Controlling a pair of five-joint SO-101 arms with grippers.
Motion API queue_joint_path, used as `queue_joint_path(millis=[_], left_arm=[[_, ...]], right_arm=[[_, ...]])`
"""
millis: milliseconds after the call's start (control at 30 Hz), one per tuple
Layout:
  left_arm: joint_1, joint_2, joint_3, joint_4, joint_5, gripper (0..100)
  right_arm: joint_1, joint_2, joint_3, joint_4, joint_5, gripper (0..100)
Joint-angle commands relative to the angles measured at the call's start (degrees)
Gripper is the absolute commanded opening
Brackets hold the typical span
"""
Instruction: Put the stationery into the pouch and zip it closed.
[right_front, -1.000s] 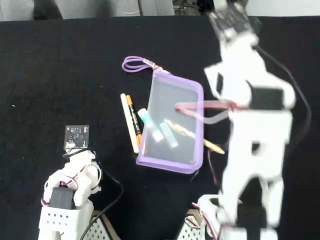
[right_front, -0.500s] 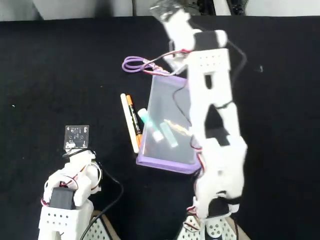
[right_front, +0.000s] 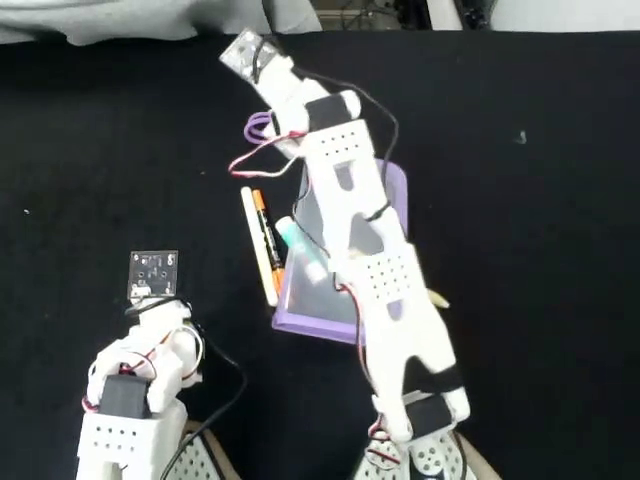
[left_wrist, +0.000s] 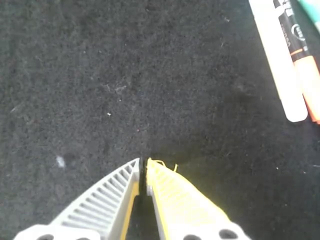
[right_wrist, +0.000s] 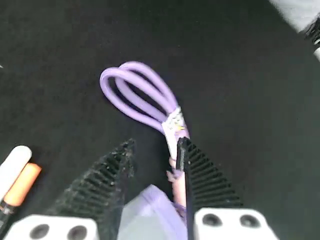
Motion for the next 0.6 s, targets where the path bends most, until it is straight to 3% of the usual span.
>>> queue_joint_path(millis=[0,467,567], left_arm=[[-0.5,-0.4,1.2,0.2,-0.6,3],[-0.5,-0.4,1.2,0.2,-0.6,3],[-0.5,-0.4,1.2,0.2,-0.6,3]], right_arm=[[-1.6,1.0,-5.8,-0.9,0.1,14.5],[-2.8,15.2,-6.5,-19.4,-0.1,13.8],[-2.8,16.7,-6.5,-20.3,-0.1,6.3]])
